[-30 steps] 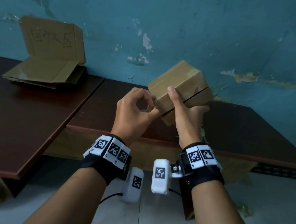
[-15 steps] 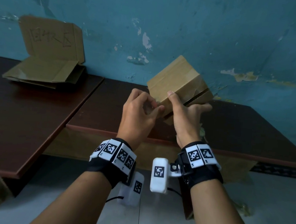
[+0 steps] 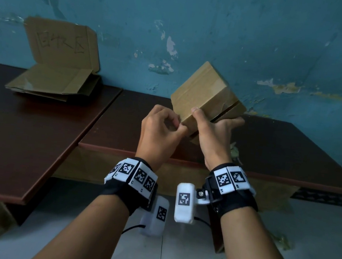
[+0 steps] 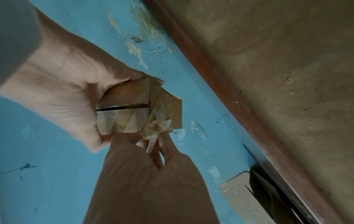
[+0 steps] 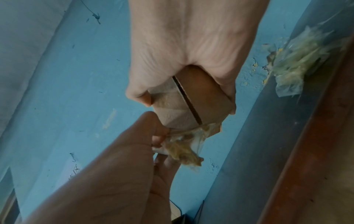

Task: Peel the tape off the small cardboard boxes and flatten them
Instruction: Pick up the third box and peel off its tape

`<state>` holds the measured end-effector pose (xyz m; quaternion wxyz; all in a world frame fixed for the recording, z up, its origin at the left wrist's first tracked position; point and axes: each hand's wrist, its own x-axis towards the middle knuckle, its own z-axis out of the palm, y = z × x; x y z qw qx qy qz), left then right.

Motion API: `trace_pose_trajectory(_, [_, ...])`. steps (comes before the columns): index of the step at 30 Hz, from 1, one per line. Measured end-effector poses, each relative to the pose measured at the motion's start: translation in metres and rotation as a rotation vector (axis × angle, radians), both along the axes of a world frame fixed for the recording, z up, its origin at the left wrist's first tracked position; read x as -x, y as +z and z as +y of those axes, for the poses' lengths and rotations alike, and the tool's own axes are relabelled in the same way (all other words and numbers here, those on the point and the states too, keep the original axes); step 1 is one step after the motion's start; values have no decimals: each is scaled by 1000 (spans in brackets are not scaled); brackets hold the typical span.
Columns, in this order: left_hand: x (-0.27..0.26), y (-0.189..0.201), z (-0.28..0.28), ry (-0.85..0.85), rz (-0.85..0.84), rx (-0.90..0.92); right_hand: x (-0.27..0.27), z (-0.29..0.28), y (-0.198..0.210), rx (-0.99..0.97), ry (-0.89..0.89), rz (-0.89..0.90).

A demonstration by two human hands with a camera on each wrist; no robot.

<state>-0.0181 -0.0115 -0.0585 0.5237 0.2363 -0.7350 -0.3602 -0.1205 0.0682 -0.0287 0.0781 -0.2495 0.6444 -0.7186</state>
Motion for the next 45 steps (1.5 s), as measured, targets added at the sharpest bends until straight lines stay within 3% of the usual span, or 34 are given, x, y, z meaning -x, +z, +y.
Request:
trace_pose_trajectory(11, [-1, 2, -2, -125, 83, -87, 4, 3, 6, 60, -18, -49])
trace_pose_trajectory(22, [-4, 2, -12, -119, -64, -85, 8, 6, -1, 5, 12, 24])
trace_pose_trajectory(31, [-3, 3, -11, -257, 68, -320, 8, 4, 1, 75, 33, 3])
trace_pose_trajectory(45, [-10, 12, -3, -346, -3, -399, 10, 2, -8, 39, 36, 200])
